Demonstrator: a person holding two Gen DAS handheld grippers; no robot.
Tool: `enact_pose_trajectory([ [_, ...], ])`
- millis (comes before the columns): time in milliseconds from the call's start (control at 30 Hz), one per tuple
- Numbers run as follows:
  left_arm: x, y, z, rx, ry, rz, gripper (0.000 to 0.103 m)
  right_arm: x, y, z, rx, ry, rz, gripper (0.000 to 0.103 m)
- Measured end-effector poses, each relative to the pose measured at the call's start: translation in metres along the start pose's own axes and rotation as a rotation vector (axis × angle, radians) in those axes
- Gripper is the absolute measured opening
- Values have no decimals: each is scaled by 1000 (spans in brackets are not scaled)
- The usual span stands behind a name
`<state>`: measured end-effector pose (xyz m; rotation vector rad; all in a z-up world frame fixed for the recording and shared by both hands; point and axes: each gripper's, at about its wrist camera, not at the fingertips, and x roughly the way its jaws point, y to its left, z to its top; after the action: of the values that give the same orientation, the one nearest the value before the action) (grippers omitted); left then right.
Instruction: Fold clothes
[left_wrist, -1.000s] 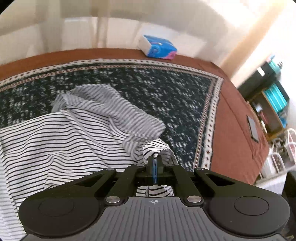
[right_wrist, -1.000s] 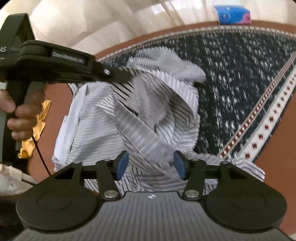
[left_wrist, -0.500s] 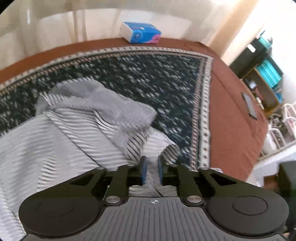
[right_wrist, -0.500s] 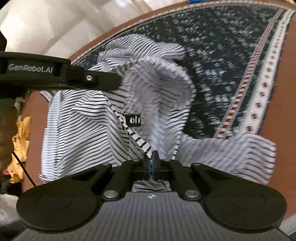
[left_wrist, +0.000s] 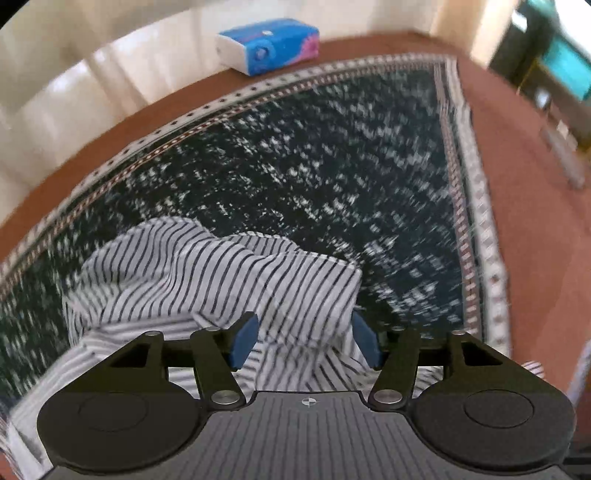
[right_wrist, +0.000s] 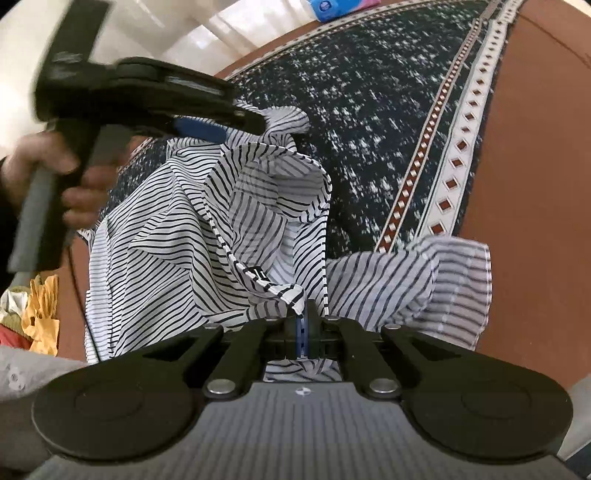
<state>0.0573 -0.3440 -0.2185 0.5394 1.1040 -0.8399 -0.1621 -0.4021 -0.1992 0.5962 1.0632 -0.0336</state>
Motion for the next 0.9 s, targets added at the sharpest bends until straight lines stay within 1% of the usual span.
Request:
enact_pose_trajectory([
  [33,7,-2,0,10,14,10,70,-1,-1,-1,6,-2,0,2],
  [100,18,-3,-2,26,40,19,64,-2,-2,-4,18,-8,-3,2],
  [133,21,-2,-2,23,46,16,37,-3,-3,-4,24,-12,-4,2],
  [167,20,2,-2,4,42,9,17,-4,-4,-5,30,-16,-6,2],
  [200,20,6,-1,-14,39,2,7,-6,-5,-5,33,-21,-8,2],
  [233,19,10,-1,-32,35,-5,0,-8,-5,-6,36,-25,-10,2],
  [300,8,22,0,-92,1,-16,0,-13,-5,-3,34,-39,-14,2],
  [400,-28,44,-1,-178,-99,-13,0,-23,-3,4,23,-72,-18,2],
  [467,-57,59,-2,-235,-176,-11,0,-33,-2,12,8,-101,-20,2],
  [567,-110,83,-7,-311,-313,-1,0,-53,5,28,-40,-153,-22,2],
  [700,-179,112,-20,-411,-494,17,0,-86,21,61,-137,-246,-16,2],
  [800,-224,132,-30,-488,-614,38,0,-108,46,92,-262,-311,-8,2],
  [900,-260,150,-36,-547,-704,72,0,-117,78,126,-404,-365,-19,2],
])
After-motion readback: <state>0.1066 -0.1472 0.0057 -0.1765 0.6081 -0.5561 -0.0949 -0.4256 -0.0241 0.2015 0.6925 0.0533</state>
